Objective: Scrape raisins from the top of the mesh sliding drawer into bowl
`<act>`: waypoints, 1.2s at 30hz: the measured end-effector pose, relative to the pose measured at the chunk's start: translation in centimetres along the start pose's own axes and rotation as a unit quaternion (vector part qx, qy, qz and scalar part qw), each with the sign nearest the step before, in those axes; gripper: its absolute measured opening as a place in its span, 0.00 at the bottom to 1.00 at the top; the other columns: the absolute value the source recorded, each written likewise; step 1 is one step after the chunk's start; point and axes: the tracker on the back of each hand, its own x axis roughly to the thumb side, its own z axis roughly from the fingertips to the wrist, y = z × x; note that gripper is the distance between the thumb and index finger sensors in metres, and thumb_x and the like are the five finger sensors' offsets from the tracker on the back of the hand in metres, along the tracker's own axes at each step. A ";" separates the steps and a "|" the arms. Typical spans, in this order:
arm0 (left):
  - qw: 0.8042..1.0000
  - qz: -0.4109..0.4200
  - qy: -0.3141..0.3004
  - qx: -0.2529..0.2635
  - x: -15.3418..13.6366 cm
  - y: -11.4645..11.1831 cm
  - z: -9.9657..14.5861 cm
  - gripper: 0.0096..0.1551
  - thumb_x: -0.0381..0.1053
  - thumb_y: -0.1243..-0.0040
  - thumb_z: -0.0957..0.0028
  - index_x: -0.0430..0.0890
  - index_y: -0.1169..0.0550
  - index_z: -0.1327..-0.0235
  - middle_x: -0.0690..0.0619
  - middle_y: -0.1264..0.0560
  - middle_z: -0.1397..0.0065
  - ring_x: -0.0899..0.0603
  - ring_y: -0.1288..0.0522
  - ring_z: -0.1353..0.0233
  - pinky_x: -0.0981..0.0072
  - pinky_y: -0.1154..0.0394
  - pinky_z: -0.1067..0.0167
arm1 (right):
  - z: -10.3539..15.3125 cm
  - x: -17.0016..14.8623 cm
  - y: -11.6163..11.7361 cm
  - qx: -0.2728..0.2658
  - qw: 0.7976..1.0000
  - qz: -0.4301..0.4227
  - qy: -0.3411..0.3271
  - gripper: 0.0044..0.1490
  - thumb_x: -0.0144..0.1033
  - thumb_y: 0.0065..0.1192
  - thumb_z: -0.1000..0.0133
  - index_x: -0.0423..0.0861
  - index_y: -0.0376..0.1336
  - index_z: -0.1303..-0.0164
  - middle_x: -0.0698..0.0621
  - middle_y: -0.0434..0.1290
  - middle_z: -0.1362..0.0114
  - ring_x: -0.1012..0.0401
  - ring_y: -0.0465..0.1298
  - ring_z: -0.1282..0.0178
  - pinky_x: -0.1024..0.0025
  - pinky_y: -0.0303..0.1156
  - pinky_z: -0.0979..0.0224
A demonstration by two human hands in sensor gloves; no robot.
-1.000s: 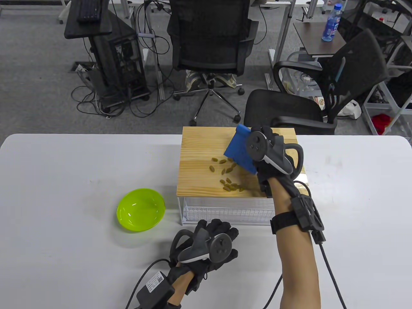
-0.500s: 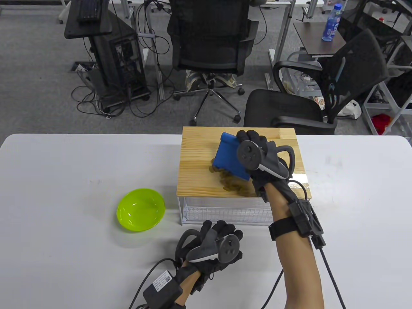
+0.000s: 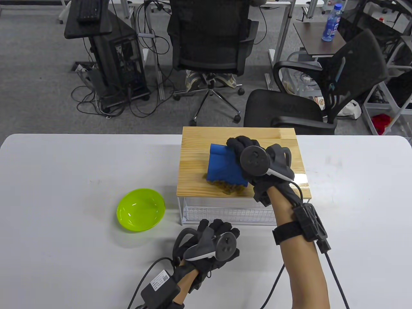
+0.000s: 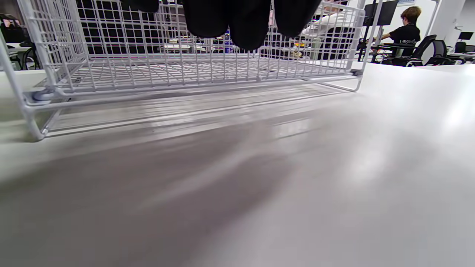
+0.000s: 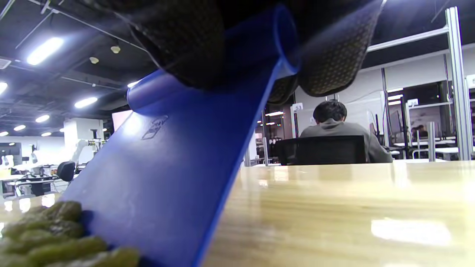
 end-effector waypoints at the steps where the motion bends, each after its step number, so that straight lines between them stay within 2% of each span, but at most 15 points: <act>1: 1.000 -0.002 0.000 0.001 0.1 0.0 0.0 0.41 0.72 0.56 0.48 0.62 0.36 0.19 0.52 0.37 0.10 0.37 0.41 0.08 0.36 0.43 0.17 | 0.0 -0.2 -0.1 0.001 1.000 -0.005 0.003 0.37 0.26 0.65 0.42 0.45 0.54 0.23 0.42 0.60 0.20 0.41 0.71 0.25 0.40 0.70 0.28; 6: 1.000 -0.005 -0.007 0.007 0.2 0.2 0.3 0.40 0.72 0.56 0.47 0.62 0.36 0.19 0.53 0.37 0.10 0.37 0.40 0.09 0.35 0.42 0.17 | 0.3 -1.2 -0.7 -0.032 0.999 -0.017 0.030 0.37 0.26 0.65 0.42 0.44 0.55 0.23 0.42 0.60 0.21 0.41 0.71 0.25 0.40 0.70 0.28; 8: 1.000 -0.002 -0.007 0.005 0.2 0.2 0.2 0.40 0.72 0.56 0.48 0.63 0.36 0.19 0.53 0.37 0.10 0.37 0.40 0.09 0.36 0.42 0.17 | 0.3 -1.7 -1.0 -0.050 0.997 -0.026 0.056 0.37 0.26 0.65 0.42 0.44 0.55 0.23 0.41 0.60 0.21 0.40 0.71 0.26 0.40 0.69 0.29; 10: 1.000 -0.011 -0.007 0.002 0.2 0.2 0.3 0.40 0.72 0.56 0.47 0.63 0.36 0.19 0.53 0.37 0.10 0.37 0.40 0.09 0.36 0.42 0.17 | 0.1 -2.2 -1.1 -0.070 0.992 0.007 0.107 0.37 0.26 0.65 0.42 0.43 0.55 0.23 0.41 0.60 0.21 0.40 0.71 0.26 0.40 0.70 0.29; 14: 1.000 -0.002 -0.007 0.005 0.2 0.3 0.2 0.40 0.72 0.56 0.47 0.63 0.36 0.19 0.53 0.37 0.10 0.38 0.40 0.09 0.36 0.42 0.17 | -0.7 -2.3 -0.6 -0.065 0.982 0.051 0.172 0.37 0.26 0.65 0.42 0.43 0.55 0.22 0.40 0.60 0.21 0.40 0.71 0.27 0.40 0.70 0.30; 16: 1.000 -0.004 -0.009 0.004 0.2 0.2 0.2 0.40 0.72 0.56 0.47 0.63 0.36 0.19 0.53 0.37 0.10 0.38 0.40 0.09 0.36 0.42 0.17 | -1.4 -1.9 -0.2 -0.050 0.980 0.064 0.180 0.37 0.26 0.66 0.42 0.42 0.55 0.23 0.40 0.60 0.21 0.39 0.71 0.27 0.40 0.70 0.30; 23: 1.000 -0.013 -0.004 -0.011 0.2 -0.1 -0.1 0.40 0.72 0.56 0.47 0.63 0.36 0.19 0.52 0.37 0.10 0.37 0.41 0.08 0.36 0.43 0.17 | -3.0 0.1 0.5 -0.036 0.986 0.072 0.144 0.36 0.27 0.66 0.42 0.43 0.55 0.23 0.41 0.60 0.21 0.40 0.72 0.27 0.40 0.71 0.30; 33: 0.999 -0.038 -0.002 -0.026 0.3 -0.7 -0.3 0.41 0.72 0.56 0.47 0.62 0.37 0.18 0.51 0.38 0.09 0.36 0.42 0.08 0.35 0.43 0.16 | -2.3 0.9 0.3 -0.036 0.998 0.000 0.046 0.36 0.26 0.67 0.43 0.46 0.56 0.24 0.44 0.61 0.21 0.41 0.71 0.24 0.39 0.68 0.28; 36: 0.999 -0.038 -0.002 -0.021 0.3 -0.7 -0.5 0.41 0.72 0.56 0.47 0.62 0.37 0.18 0.51 0.38 0.09 0.36 0.42 0.08 0.35 0.43 0.16 | -2.0 0.9 0.2 -0.041 0.998 -0.016 0.038 0.36 0.25 0.68 0.44 0.46 0.57 0.24 0.44 0.61 0.21 0.41 0.71 0.24 0.39 0.68 0.28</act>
